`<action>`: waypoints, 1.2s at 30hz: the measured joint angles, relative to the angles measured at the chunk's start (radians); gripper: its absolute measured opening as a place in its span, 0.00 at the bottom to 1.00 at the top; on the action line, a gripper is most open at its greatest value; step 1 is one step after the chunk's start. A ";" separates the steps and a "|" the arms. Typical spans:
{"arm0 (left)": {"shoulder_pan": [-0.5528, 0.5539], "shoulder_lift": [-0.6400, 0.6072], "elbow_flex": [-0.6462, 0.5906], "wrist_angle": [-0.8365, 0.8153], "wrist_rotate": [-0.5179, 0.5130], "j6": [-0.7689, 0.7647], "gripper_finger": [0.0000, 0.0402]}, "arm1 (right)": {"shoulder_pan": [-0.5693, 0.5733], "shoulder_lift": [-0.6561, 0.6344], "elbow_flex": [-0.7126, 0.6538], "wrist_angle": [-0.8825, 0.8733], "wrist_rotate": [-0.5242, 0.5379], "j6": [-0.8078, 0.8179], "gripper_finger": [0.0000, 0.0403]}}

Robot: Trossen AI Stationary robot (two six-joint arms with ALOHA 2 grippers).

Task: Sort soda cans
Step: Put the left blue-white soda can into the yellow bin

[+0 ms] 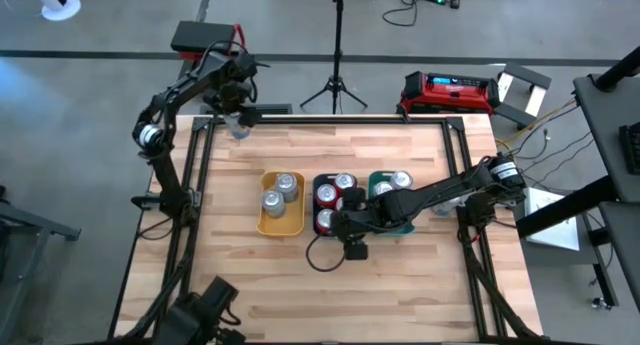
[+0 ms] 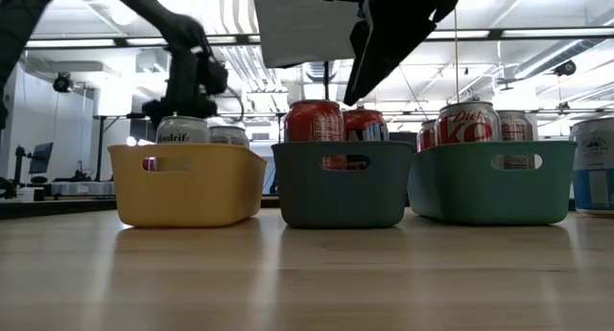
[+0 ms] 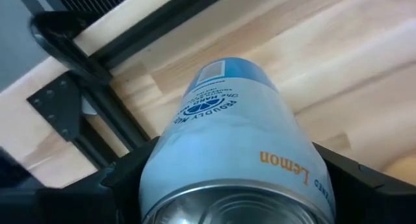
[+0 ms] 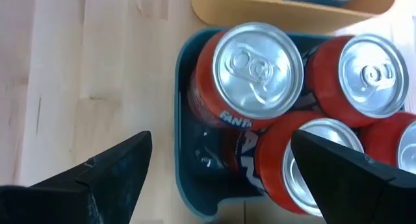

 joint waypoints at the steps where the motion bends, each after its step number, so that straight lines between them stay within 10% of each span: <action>1: -0.013 -0.021 -0.001 -0.006 0.000 -0.003 0.73 | 0.000 0.000 0.000 -0.008 0.000 -0.001 0.90; 20: -0.603 -0.387 -0.007 -0.072 0.029 -0.214 0.73 | 0.000 0.000 0.000 -0.033 0.000 -0.010 0.90; 36: -1.077 -0.345 -0.007 -0.018 -0.083 -0.465 0.73 | 0.000 -0.067 0.000 -0.042 0.001 -0.002 0.90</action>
